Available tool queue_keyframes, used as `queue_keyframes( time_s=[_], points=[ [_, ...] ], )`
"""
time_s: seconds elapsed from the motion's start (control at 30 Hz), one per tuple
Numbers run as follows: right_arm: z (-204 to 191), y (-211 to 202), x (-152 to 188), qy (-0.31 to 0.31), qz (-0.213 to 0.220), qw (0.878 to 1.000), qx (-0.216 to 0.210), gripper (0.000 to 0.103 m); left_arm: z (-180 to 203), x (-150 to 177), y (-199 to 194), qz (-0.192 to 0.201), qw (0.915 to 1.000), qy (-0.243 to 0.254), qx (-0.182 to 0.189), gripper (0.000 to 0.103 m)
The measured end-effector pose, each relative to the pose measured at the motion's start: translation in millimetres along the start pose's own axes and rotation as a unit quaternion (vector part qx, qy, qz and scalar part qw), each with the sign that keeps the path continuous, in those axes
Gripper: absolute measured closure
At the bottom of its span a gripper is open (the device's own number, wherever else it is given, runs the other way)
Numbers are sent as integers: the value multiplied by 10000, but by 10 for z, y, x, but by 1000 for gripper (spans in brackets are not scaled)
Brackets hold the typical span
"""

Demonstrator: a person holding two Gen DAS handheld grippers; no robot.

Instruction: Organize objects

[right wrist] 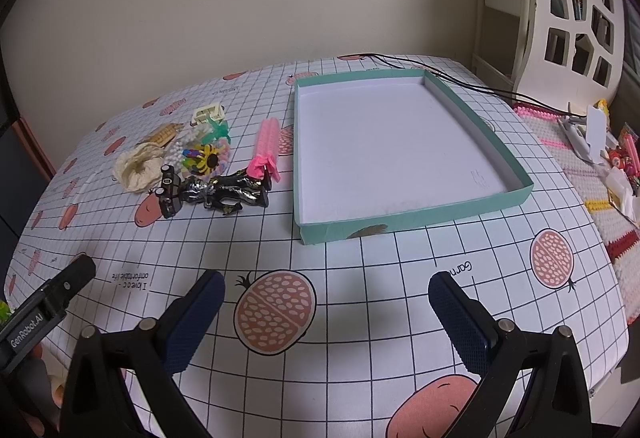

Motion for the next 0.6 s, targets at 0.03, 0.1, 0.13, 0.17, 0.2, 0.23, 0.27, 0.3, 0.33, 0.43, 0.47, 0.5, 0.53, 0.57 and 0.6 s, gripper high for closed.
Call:
queue_keyframes(
  time_s=[0.03, 0.1, 0.13, 0.17, 0.2, 0.23, 0.27, 0.3, 0.33, 0.43, 0.47, 0.5, 0.53, 0.57, 0.6],
  points=[
    [-7, -9, -14, 1, 9, 10000, -16, 0, 8, -14, -4, -11, 10000, -7, 10, 0],
    [-39, -25, -59, -61, 1, 10000, -9, 0, 21, -47, 4, -74, 10000, -1, 0, 0],
    [-54, -33, -86, -91, 4, 10000, 0, 0, 32, -74, 4, -124, 9999, 4, -36, 0],
    [-74, -45, -122, -130, 25, 9999, -10, 0, 38, -100, -5, -127, 9999, -7, -41, 0],
    [-100, -55, -159, -176, 36, 9998, -27, 0, 49, -133, -18, -117, 9999, -29, -32, 0],
    [-131, -66, -201, -240, 45, 9997, -36, 0, 68, -174, -30, -112, 9999, -49, -13, 0],
    [-162, -78, -245, -315, 47, 9995, -26, 0, 96, -227, -44, -125, 9999, -53, 9, 0],
    [-195, -97, -302, -392, 60, 9992, -11, 0, 117, -274, -54, -144, 9999, -39, 20, 0],
    [-219, -117, -353, -442, 82, 9990, -2, 0, 145, -329, -65, -153, 9999, -16, 28, 0],
    [-305, -173, -540, -528, 120, 9985, -53, 0, 229, -529, -77, -186, 9998, 30, 88, 0],
    [-338, -177, -619, -540, 102, 9984, -91, 0, 243, -579, -60, -236, 9997, 32, 105, 0],
    [-359, -170, -690, -554, 76, 9984, -84, 0, 256, -636, -40, -293, 9995, 13, 125, 0],
    [-383, -165, -773, -575, 61, 9983, -63, 1, 268, -707, -20, -345, 9993, -35, 145, 0],
    [-407, -154, -872, -588, 55, 9982, -65, 1, 276, -790, 9, -386, 9991, -104, 173, 0],
    [-429, -140, -950, -598, 40, 9982, -88, 1, 281, -851, 37, -419, 9988, -155, 181, 0]
  ],
)
Point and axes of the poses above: each gripper's, at about its wrist camera, not at the fingertips, and y roughly the way its jaws point, z to its right, x to its underside, the point moved 6 cm from there along y, roughly the way its jaws point, and after that the axes turned 1 degree about z, right-handed, at the moved point
